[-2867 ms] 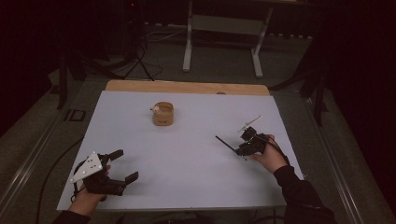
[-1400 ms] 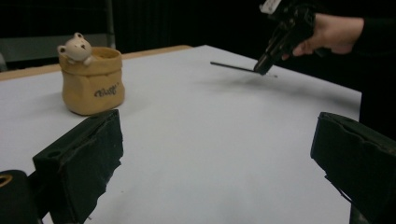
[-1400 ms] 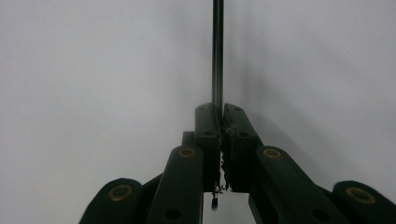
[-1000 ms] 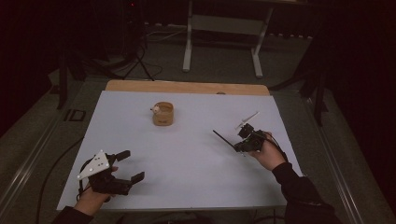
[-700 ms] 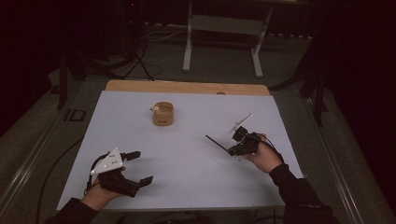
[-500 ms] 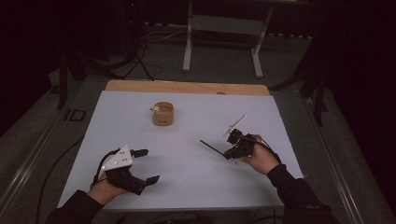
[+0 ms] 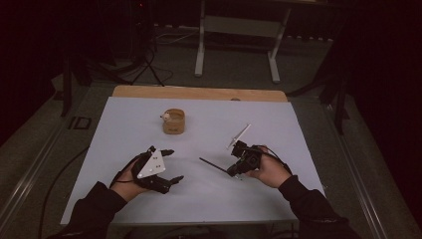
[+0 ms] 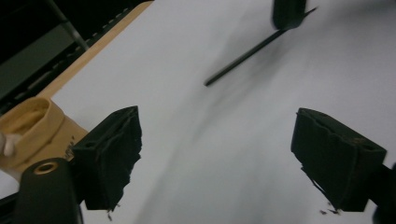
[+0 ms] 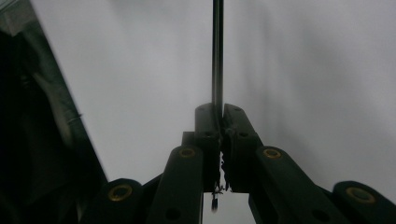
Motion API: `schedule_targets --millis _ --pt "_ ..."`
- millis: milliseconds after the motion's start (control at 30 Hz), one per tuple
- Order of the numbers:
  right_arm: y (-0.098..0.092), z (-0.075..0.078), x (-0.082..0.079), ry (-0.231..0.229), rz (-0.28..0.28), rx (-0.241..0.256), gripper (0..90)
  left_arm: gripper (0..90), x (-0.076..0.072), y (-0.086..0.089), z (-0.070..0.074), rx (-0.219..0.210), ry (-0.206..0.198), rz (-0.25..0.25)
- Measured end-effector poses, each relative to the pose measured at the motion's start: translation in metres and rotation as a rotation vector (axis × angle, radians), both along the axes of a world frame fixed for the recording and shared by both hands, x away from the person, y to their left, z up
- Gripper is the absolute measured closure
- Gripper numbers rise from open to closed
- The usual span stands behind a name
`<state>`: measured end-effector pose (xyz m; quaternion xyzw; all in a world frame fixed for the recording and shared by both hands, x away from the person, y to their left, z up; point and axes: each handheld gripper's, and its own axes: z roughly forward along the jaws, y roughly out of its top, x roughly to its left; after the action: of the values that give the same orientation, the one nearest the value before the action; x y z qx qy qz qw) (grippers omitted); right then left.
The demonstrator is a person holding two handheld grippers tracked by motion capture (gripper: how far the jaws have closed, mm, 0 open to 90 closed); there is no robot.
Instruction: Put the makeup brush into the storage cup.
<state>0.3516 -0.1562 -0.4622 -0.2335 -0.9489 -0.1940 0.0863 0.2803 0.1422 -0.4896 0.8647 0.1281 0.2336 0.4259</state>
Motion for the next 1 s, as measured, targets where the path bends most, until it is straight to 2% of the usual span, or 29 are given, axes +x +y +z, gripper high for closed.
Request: schedule_targets --millis 33,167,233,267,333,433,467,500,533,600,667,700,733,800,867,900,1000 --pt "0.002 0.000 -0.001 -0.001 0.000 0.004 85.7 17.2 0.001 -0.003 -0.001 0.025 -0.018 -0.006" --pt "0.008 0.001 -0.002 -0.008 0.023 0.000 85.7 25.0 0.003 -0.017 -0.009 0.153 -0.140 -0.014" --pt "0.010 0.001 -0.002 -0.001 0.025 0.008 85.7 25.3 0.003 -0.023 -0.012 0.190 -0.190 -0.033" --pt "0.012 0.001 -0.003 -0.011 0.027 0.003 85.7 26.4 0.002 -0.026 -0.014 0.210 -0.218 -0.037" --pt "0.014 0.001 -0.003 -0.003 0.037 0.008 85.7 29.2 0.002 -0.032 -0.016 0.230 -0.241 -0.055" --pt "0.017 0.000 -0.004 0.010 0.040 0.021 85.6 35.8 0.004 -0.038 -0.020 0.248 -0.245 -0.074" --pt "0.018 0.000 -0.005 0.010 0.045 0.015 85.7 39.9 0.005 -0.039 -0.020 0.260 -0.241 -0.090" --pt "0.019 0.000 -0.005 0.011 0.049 0.017 85.7 45.1 0.005 -0.041 -0.022 0.277 -0.252 -0.094" --pt "0.020 0.000 -0.005 0.017 0.050 0.023 85.7 46.5 0.005 -0.044 -0.024 0.299 -0.267 -0.098" --pt "0.022 0.000 -0.007 0.016 0.060 0.019 85.7 55.0 0.004 -0.047 -0.028 0.315 -0.290 -0.112" --pt "0.023 0.000 -0.007 0.015 0.065 0.015 85.7 60.5 0.004 -0.050 -0.028 0.397 -0.334 -0.138" --pt "0.024 0.000 -0.007 0.020 0.064 0.013 85.7 63.7 0.003 -0.051 -0.029 0.428 -0.366 -0.144" --pt "0.024 -0.001 -0.007 0.023 0.068 0.013 85.7 66.2 0.002 -0.053 -0.032 0.442 -0.381 -0.152" --pt "0.024 -0.002 -0.007 0.019 0.068 0.002 85.7 71.7 0.001 -0.056 -0.032 0.514 -0.411 -0.173" --pt "0.024 -0.002 -0.008 0.019 0.066 0.005 85.6 79.0 0.001 -0.057 -0.033 0.518 -0.411 -0.180" --pt "0.025 -0.002 -0.008 0.018 0.067 0.008 85.6 82.0 -0.001 -0.059 -0.035 0.537 -0.433 -0.190" --pt "0.024 -0.002 -0.007 0.024 0.065 0.008 85.6 84.8 -0.002 -0.060 -0.036 0.576 -0.431 -0.224"
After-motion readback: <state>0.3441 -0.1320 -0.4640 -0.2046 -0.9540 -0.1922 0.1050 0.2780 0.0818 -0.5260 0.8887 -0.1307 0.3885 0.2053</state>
